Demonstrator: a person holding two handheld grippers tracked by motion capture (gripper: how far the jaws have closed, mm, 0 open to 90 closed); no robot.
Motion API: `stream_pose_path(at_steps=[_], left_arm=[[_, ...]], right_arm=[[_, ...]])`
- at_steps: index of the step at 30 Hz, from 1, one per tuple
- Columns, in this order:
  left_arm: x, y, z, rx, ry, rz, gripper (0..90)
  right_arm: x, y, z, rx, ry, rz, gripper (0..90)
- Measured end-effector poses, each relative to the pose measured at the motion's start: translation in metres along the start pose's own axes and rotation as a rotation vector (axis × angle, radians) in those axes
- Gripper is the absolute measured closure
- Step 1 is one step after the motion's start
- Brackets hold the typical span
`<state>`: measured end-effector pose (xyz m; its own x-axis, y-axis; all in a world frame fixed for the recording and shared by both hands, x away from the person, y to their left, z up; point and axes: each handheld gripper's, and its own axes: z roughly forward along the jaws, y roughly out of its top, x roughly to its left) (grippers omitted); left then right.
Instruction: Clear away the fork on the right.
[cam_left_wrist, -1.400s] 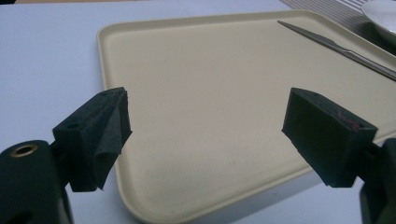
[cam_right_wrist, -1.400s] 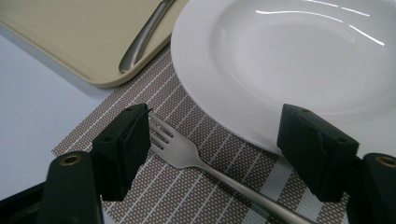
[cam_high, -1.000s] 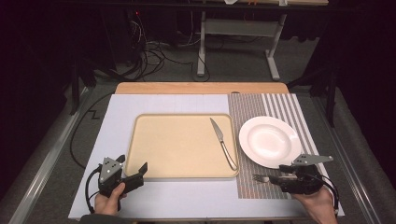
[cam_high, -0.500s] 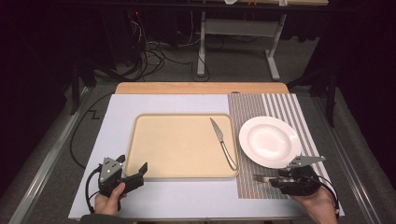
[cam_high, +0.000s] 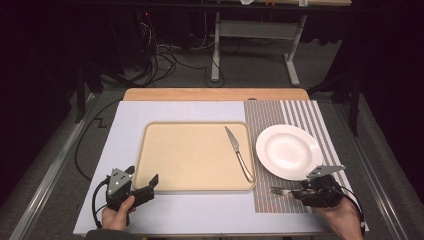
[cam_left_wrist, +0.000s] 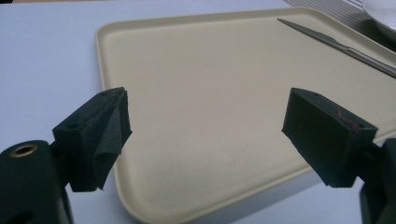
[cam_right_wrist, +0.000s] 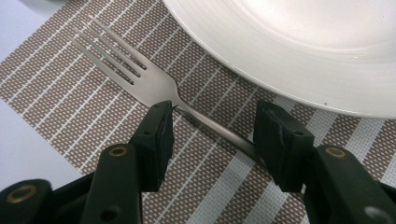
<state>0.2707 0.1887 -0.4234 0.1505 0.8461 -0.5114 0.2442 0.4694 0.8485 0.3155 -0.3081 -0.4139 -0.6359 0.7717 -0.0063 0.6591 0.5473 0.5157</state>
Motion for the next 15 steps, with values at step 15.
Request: stream_pose_path(at_steps=[15], left_arm=[[-0.0001, -0.0003, 0.0002, 0.002, 0.000, 0.002, 15.9]], right_arm=[[-0.0012, 0.0027, 0.0037, 0.040, -0.021, -0.014, 49.2]])
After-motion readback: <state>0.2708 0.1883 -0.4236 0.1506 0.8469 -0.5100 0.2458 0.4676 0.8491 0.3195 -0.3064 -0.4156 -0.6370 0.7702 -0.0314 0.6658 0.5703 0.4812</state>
